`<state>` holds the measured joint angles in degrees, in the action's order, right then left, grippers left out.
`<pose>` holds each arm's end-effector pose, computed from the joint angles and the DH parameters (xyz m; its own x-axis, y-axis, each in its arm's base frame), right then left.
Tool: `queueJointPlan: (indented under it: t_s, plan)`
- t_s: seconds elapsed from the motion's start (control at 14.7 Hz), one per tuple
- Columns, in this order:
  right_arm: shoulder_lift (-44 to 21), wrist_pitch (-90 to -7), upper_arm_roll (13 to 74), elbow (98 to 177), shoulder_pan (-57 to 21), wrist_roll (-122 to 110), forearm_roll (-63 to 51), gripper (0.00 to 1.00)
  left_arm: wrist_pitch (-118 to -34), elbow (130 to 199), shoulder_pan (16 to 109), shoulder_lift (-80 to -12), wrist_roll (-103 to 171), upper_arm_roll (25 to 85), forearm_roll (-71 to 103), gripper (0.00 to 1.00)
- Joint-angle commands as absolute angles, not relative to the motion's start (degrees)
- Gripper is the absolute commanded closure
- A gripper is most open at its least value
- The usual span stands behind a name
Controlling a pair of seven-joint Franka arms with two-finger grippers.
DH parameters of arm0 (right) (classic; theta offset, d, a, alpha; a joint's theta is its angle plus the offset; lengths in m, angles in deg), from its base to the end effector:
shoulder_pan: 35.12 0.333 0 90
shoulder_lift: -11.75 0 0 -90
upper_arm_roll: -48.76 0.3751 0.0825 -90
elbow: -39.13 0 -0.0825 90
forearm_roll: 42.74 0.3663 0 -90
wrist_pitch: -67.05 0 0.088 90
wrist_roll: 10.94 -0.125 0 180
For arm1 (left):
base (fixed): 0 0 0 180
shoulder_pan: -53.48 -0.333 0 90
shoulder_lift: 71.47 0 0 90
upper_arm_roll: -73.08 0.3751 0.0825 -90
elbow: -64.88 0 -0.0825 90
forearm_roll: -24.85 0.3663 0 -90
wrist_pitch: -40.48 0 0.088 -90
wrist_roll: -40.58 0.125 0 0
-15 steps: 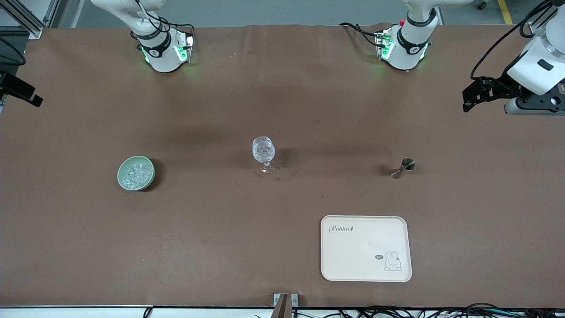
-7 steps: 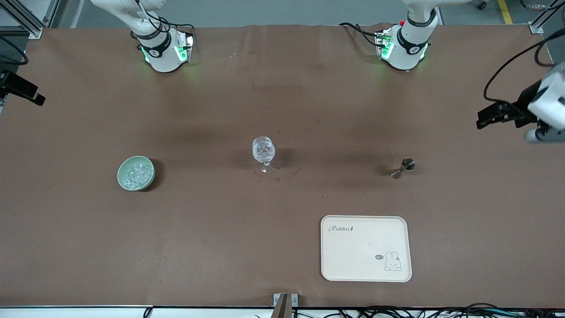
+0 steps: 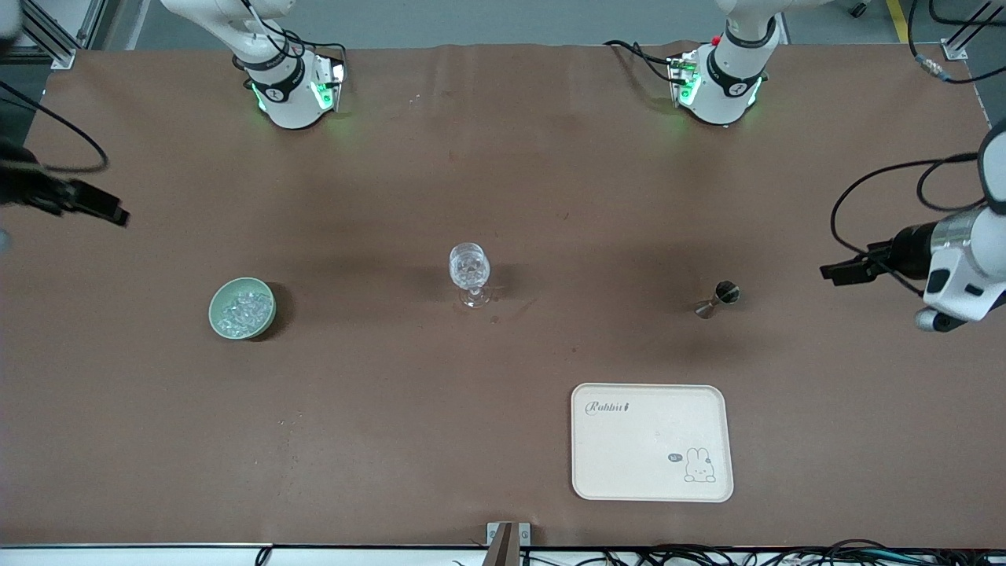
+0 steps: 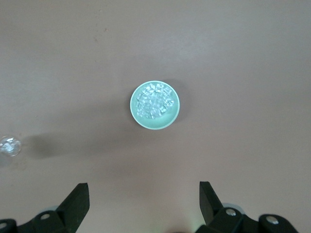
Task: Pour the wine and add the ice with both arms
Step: 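Grasp the silver jigger with the left gripper while the right gripper reaches the bowl, then grasp an ice cube from the green bowl with the right gripper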
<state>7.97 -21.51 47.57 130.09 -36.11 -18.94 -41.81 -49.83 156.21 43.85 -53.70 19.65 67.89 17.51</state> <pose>0.5526 -0.0186 0.6201 0.9783 -0.1762 -0.1086 -0.1772 -0.9842 0.0003 0.6083 0.0379 0.4785 0.8386 0.4152 -0.3526 0.4516 -0.8919 0.0237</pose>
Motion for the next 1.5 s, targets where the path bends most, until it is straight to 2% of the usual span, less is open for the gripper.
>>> queueJointPlan:
  t_s: [0.0, 0.27, 0.34, 0.41, 0.55, 0.82, 0.89, 1.09, 1.16, 1.43]
  plan:
    - [9.20, -30.91, 47.62, 141.57, -35.39, -19.38, -41.50, 0.00, -50.22, 153.74, 40.49, -46.71, 17.81, 67.63, 12.31, 0.00]
    - [7.71, -51.02, 47.62, 157.65, -33.80, -19.12, -42.21, 0.00, -50.49, 151.91, 38.81, -38.18, 11.07, 67.54, 4.48, 0.02]
    - [6.66, -54.82, 47.62, 160.13, -33.80, -18.33, -42.30, 0.00, -50.49, 150.85, 38.72, -36.08, 10.00, 67.54, 2.64, 0.11]
    - [5.17, -58.34, 47.62, 162.07, -33.98, -16.85, -42.30, 0.00, -50.57, 150.40, 38.63, -34.14, 9.64, 67.63, -0.25, 0.15]
    - [2.89, -64.15, 47.53, 164.71, -34.07, -16.31, -42.56, 0.00, -51.88, 150.31, 37.58, -30.97, 9.55, 67.63, -5.62, 0.18]
    - [-1.87, -68.03, 47.53, 165.07, -34.42, -15.61, -43.44, 0.03, -52.68, 150.40, 37.31, -25.78, 7.28, 67.63, -13.54, 0.24]
    - [-2.31, -68.65, 47.45, 165.60, -34.77, -13.86, -43.53, 0.08, -52.77, 150.40, 37.40, -25.08, 5.96, 67.63, -14.16, 0.25]
    - [-3.10, -71.11, 47.45, 167.01, -35.56, -11.57, -43.61, 0.36, -53.12, 150.75, 37.75, -22.97, 5.68, 67.63, -16.19, 0.29]
    - [-3.71, -71.29, 47.36, 166.92, -35.82, -11.39, -43.61, 0.38, -53.12, 150.66, 37.93, -22.44, 5.51, 67.63, -16.45, 0.31]
    - [-5.56, -73.40, 47.27, 167.01, -35.91, -11.56, -43.61, 0.38, -52.95, 152.06, 38.02, -22.08, 4.28, 67.37, -19.09, 0.35]
